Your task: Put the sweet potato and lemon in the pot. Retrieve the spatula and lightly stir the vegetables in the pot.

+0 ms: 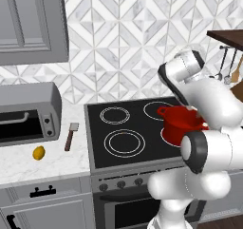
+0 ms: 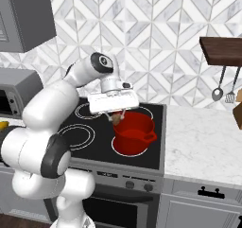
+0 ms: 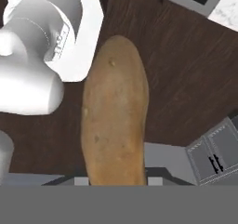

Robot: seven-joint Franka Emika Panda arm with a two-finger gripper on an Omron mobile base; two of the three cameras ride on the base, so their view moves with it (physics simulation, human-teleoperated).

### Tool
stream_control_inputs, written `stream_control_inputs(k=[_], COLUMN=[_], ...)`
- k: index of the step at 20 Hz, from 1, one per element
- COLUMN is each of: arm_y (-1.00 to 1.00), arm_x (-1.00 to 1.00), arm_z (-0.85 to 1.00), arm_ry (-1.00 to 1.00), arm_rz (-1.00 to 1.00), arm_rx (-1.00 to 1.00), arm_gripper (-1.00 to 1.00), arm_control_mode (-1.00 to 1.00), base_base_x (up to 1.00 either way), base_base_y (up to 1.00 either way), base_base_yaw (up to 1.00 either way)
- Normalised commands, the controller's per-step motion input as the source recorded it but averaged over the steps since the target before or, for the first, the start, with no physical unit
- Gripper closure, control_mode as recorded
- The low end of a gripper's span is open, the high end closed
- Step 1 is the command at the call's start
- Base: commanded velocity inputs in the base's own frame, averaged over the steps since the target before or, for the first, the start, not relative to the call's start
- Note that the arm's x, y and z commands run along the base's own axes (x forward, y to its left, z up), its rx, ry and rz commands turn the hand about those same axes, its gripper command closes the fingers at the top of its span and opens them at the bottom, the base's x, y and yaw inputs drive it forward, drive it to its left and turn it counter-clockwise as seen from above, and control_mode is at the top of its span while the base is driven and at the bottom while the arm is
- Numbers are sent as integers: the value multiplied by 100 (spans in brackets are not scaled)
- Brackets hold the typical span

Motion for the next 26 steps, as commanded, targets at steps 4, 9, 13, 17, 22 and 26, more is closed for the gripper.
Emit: stream_control_inputs(k=[4, 9, 13, 17, 22, 26], arm_y=[-5, -19, -24, -1, -5, -3], arm_x=[40, 23, 2, 43, 64, 30], arm_z=[-33, -20, -26, -14, -4, -49], arm_ry=[16, 1, 0, -8, -2, 0], arm_rz=[21, 31, 46, 45, 38, 31], arm_rx=[5, 0, 1, 10, 14, 8], arm_gripper=[100, 100, 100, 100, 100, 100], arm_control_mode=[-100, -100, -100, -100, -100, -100], base_base_x=[0, 0, 0, 0, 0, 0], base_base_y=[0, 0, 0, 0, 0, 0], base_base_yaw=[0, 0, 0, 0, 0, 0])
